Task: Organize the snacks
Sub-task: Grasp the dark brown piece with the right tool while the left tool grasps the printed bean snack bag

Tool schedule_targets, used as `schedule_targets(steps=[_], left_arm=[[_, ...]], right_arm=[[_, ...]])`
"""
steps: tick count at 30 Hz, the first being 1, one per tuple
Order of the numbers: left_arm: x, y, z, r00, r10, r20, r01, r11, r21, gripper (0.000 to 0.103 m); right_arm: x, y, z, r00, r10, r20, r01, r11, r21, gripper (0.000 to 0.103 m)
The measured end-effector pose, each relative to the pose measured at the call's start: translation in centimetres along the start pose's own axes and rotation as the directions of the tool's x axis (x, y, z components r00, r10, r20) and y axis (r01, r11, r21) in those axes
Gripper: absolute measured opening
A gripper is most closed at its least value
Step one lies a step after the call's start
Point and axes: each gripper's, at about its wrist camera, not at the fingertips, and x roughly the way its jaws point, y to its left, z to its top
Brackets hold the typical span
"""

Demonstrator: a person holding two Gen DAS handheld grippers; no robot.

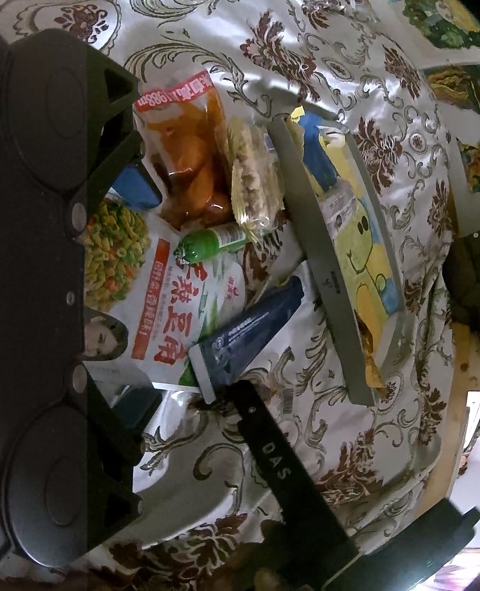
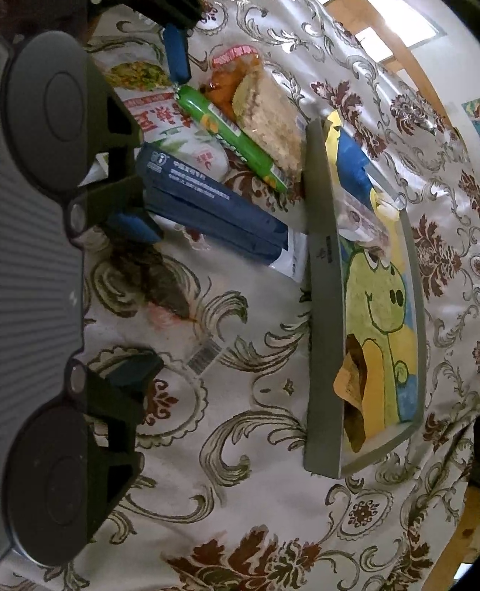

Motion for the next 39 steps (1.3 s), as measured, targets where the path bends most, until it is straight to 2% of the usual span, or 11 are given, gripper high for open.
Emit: schedule_targets(steps=[4, 12, 25, 33, 39], left_arm=[[0.4, -0.5, -0.4, 1.0, 0.01, -0.008, -0.01, 1.0, 0.029, 0.102], [0.7, -0.5, -0.2, 1.0, 0.022, -0.022, -0.022, 1.0, 0.008, 0.102], [1.1, -0.5, -0.1, 0.998, 0.044, -0.033, -0.044, 0.999, -0.007, 0.096], [0.7, -0.2, 0.1, 0.998, 0.046, -0.043, -0.048, 0.997, -0.052, 0.087], [0.0, 0.7, 0.3, 0.998, 0.03, -0.052, -0.037, 0.991, -0.129, 0.078]], right_arm=[[0.2, 0.4, 0.0, 1.0, -0.003, 0.009, 0.003, 1.0, -0.024, 0.072], [0.3, 0.6, 0.0, 1.0, -0.003, 0.009, 0.003, 0.999, -0.037, 0.072], [1.2, 1.3, 0.0, 0.999, -0.046, -0.003, 0.046, 0.998, -0.047, 0.079], [0.7, 1.6, -0.1, 0.998, -0.06, -0.017, 0.058, 0.994, -0.093, 0.068], [-0.3, 0.9, -0.3, 0.999, -0.036, -0.02, 0.035, 0.998, -0.059, 0.056]])
